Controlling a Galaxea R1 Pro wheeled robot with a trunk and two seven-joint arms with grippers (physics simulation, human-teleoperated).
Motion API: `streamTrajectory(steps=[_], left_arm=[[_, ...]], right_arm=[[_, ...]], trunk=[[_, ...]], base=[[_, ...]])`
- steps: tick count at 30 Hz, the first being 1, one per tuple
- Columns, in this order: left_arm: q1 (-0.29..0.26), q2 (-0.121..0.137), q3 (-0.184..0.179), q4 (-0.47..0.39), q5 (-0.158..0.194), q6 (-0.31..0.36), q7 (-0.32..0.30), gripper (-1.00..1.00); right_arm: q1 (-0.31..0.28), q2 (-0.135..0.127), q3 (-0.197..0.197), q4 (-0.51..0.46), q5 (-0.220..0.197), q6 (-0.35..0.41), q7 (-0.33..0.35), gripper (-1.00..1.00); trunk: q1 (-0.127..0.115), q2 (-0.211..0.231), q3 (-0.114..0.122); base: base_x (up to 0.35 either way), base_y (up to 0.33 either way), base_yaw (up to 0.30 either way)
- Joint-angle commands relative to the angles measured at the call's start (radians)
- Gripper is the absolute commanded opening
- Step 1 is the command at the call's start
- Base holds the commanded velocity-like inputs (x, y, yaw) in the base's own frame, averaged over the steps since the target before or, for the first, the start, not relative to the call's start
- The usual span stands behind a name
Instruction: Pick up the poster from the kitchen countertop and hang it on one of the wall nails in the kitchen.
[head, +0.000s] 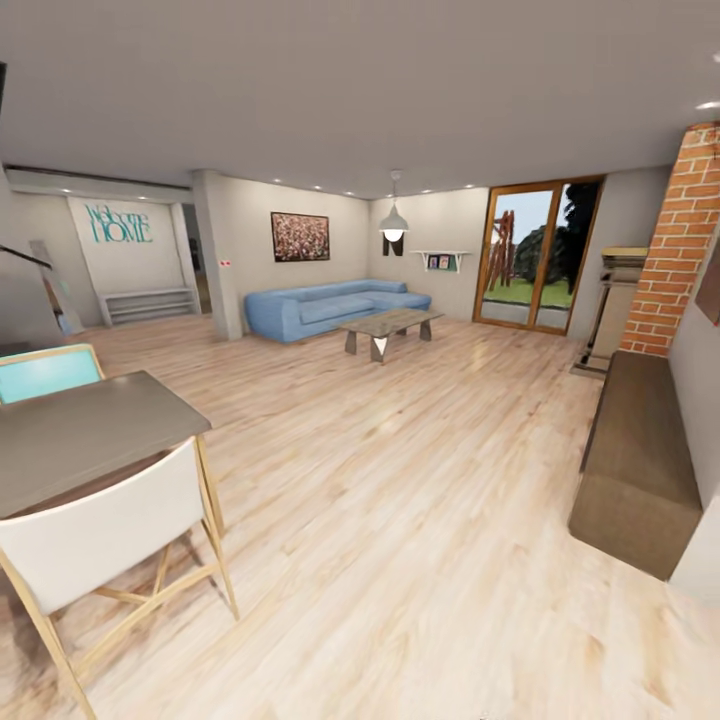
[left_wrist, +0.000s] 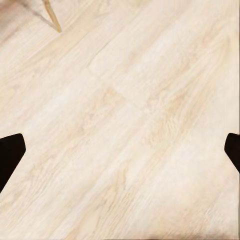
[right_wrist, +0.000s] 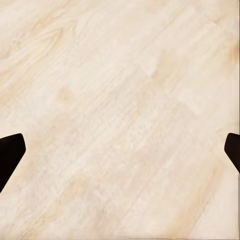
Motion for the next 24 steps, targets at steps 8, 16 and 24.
streamTrajectory(steps=[8,16,24], left_arm=[[0.001,-0.002,-0.007,0.014,-0.005,-0.015,-0.011,1.0],[0.001,-0.003,-0.074,0.034,-0.005,-0.017,-0.012,1.0],[0.001,-0.003,-0.093,0.036,-0.005,-0.017,-0.012,1.0]], right_arm=[[-0.001,0.0,-0.001,0.001,0.0,-0.003,-0.001,1.0],[-0.001,0.0,0.0,0.001,0.0,-0.003,-0.001,1.0],[-0.001,0.0,0.0,0.001,0.0,-0.003,-0.001,1.0]], trunk=[[0.0,0.0,0.003],[0.0,0.0,0.006],[0.0,0.0,0.01]], base=[[0.0,0.0,-0.268],[0.0,0.0,-0.276],[0.0,0.0,-0.296]])
